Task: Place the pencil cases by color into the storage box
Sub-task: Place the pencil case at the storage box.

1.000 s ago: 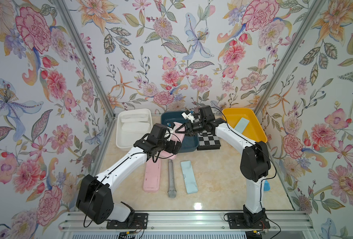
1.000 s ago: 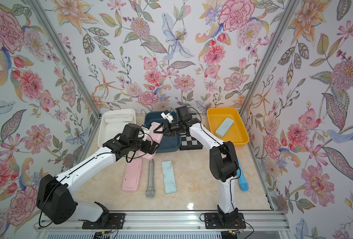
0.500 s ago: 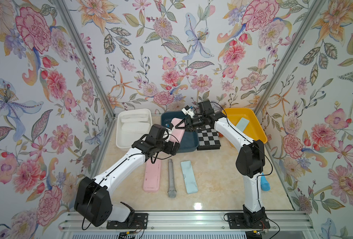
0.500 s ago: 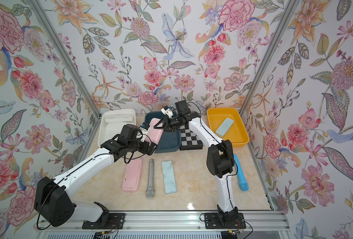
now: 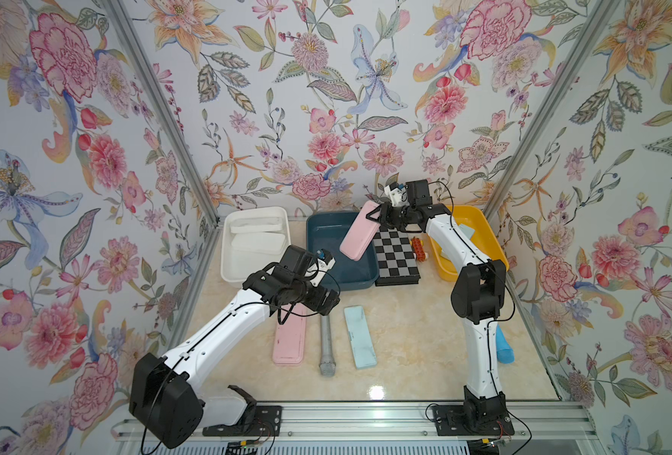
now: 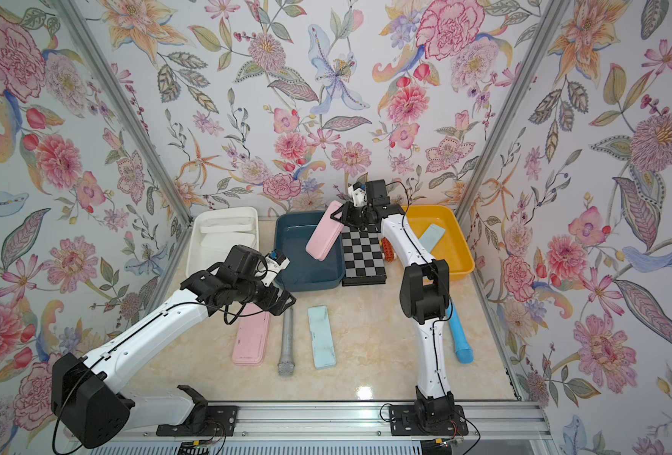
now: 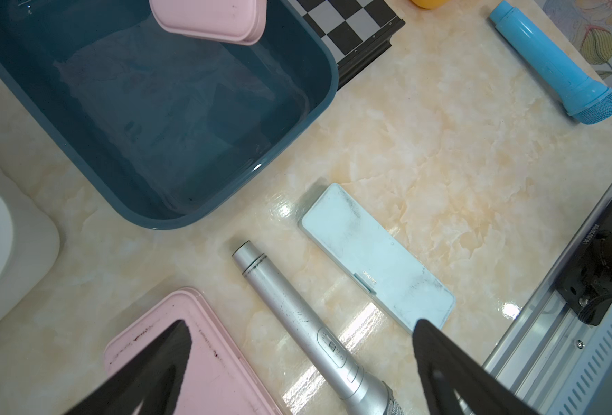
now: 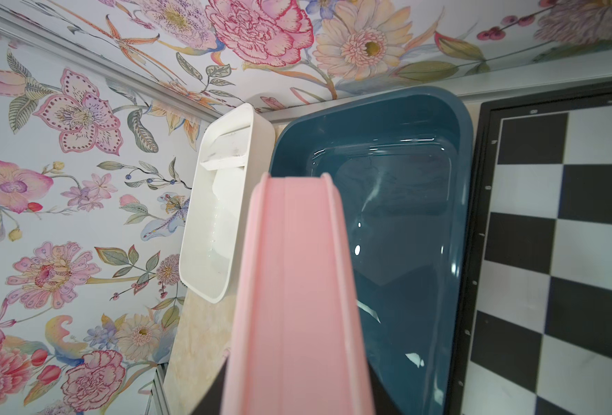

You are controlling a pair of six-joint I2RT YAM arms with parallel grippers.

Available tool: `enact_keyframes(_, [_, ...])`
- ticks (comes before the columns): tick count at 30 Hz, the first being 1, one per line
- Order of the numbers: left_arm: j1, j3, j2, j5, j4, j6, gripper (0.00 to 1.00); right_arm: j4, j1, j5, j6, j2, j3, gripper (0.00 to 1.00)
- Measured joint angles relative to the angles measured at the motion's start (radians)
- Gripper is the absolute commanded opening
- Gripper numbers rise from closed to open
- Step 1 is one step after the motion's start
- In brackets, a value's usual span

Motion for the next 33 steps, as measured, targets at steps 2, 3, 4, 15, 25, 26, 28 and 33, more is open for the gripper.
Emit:
enact_keyframes(2, [0.012,0.0,0.0,0.0,-0.005,0.004,0.98,0.0,0.012,0.0,0.0,0.001,0.0,0.31])
enact_keyframes(3, [0.019,0.0,0.0,-0.004,-0.007,0.005,0.98,0.0,0.018,0.0,0.0,0.001,0.0,0.31])
enact_keyframes(4, [0.026,0.0,0.0,-0.009,-0.008,0.007,0.98,0.0,0.024,0.0,0.0,0.002,0.0,0.31])
enact_keyframes(15, [0.109,0.145,0.019,-0.146,-0.014,0.007,0.98,-0.039,0.078,0.023,-0.012,0.127,0.093,0.32])
enact_keyframes(25, [0.197,0.177,0.049,-0.124,0.006,0.006,0.98,-0.091,0.121,0.029,-0.016,0.208,0.133,0.36])
enact_keyframes(26, [0.205,0.177,0.049,-0.116,0.011,0.006,0.98,-0.093,0.124,0.029,-0.016,0.21,0.138,0.37])
enact_keyframes(28, [0.215,0.177,0.049,-0.107,0.016,0.006,0.98,-0.094,0.127,0.029,-0.011,0.214,0.151,0.39])
enact_keyframes(33, [0.223,0.174,0.049,-0.08,0.031,0.0,0.98,-0.107,0.128,0.03,0.008,0.254,0.215,0.43])
